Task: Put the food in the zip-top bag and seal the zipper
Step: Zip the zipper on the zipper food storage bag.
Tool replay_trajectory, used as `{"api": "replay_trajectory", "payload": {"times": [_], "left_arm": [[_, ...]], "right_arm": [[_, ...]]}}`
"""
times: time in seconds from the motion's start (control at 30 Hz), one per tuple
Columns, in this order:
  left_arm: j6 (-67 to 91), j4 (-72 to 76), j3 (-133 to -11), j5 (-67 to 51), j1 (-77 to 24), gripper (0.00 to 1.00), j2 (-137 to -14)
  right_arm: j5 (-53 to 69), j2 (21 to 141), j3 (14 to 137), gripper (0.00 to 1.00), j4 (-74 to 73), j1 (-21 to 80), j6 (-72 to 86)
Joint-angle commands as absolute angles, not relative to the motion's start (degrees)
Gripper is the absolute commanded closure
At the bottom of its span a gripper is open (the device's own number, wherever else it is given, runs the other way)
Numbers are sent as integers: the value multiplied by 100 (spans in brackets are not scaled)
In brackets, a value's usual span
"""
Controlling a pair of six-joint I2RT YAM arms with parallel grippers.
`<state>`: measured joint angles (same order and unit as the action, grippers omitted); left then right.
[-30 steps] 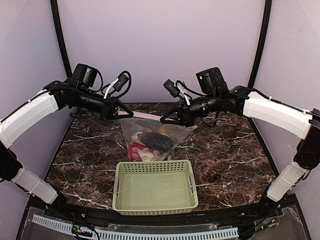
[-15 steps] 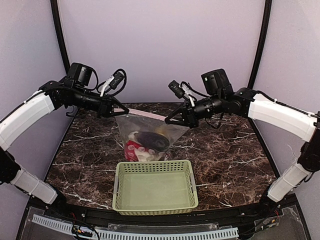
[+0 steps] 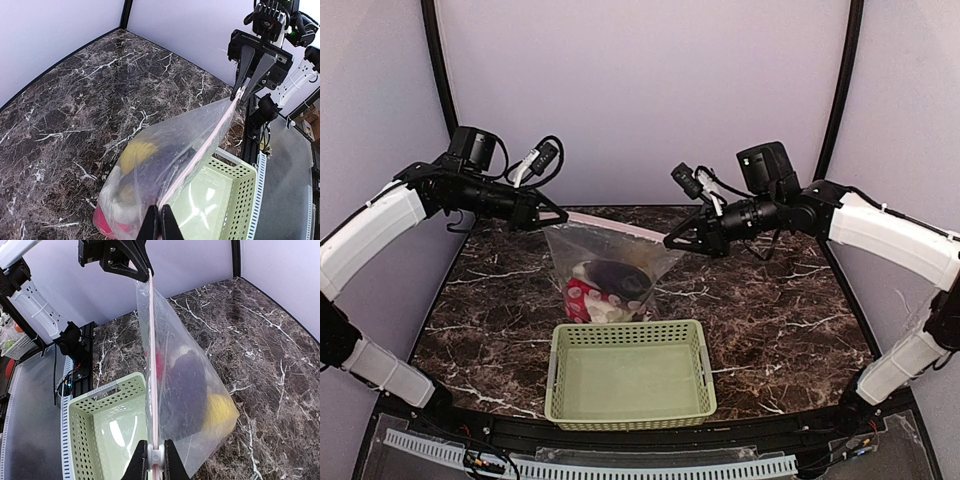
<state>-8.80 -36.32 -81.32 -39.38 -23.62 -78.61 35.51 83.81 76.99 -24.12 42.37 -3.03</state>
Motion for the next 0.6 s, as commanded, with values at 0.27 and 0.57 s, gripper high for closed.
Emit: {"api": "replay_trajectory", "payload": {"times": [0.27,0.57], "left_arm": [[-801,-3605,-8036,-3366,-1926,99,-7513],[-844,-3533,-7891,-4328,-1925,96,-7511]], "right_arm": [[3279,7928,7411,98,-3146,3982,-343],[3485,7967,7489,78,-3081,3979,-310]]}}
